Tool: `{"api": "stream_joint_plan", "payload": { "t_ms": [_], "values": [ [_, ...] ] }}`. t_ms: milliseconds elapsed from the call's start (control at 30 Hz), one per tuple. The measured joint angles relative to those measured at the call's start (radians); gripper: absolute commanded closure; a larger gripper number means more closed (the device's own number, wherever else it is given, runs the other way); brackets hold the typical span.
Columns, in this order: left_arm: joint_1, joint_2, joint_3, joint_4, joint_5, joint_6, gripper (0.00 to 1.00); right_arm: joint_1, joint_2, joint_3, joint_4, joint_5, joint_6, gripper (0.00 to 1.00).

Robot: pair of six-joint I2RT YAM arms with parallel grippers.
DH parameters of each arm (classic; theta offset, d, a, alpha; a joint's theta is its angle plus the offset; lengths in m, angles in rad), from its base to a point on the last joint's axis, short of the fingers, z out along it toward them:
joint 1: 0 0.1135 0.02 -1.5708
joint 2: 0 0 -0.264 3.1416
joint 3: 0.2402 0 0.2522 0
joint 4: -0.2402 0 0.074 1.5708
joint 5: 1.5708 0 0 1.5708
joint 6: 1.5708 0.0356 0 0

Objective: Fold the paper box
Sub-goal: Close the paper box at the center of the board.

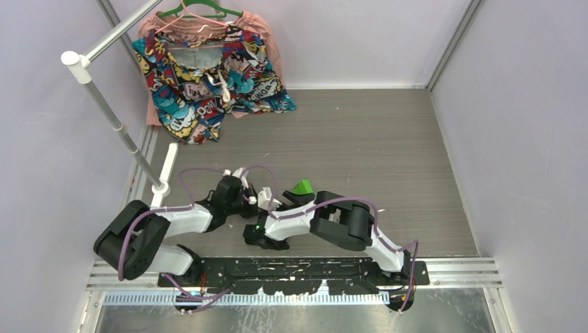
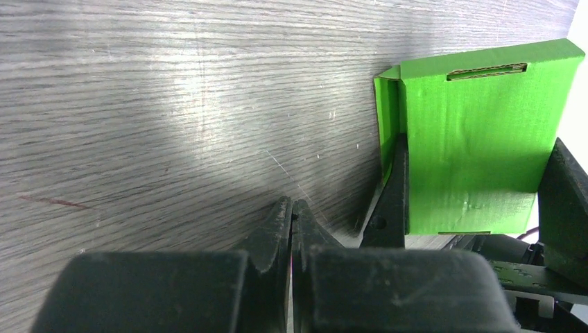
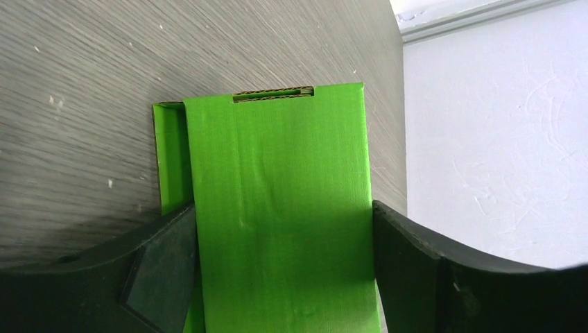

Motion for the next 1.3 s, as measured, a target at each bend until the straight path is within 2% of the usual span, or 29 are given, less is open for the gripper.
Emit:
{"api": "stream_joint_plan", "payload": {
  "t_ms": [267,800,1100,1300],
  "values": [
    [-0.008,-0.036,0.0,-0.05,-0.015,0.022,1.0,-0.015,-0.083,-0.112,0.104,-0.022,-0.067,0.39],
    [-0.009,-0.1,0.0,-0.15,-0.043,0.045,1.0,-0.114,-0.33,-0.293,0.375,-0.274,-0.152,0.38],
    [-0.009,-0.09,0.0,-0.14,-0.038,0.044,1.0,-0.134,-0.382,-0.332,0.487,-0.359,-0.172,0.39],
    [-0.009,0.016,0.017,-0.013,0.014,0.022,1.0,-0.135,-0.387,-0.329,0.556,-0.41,-0.18,0.38]
  ]
}}
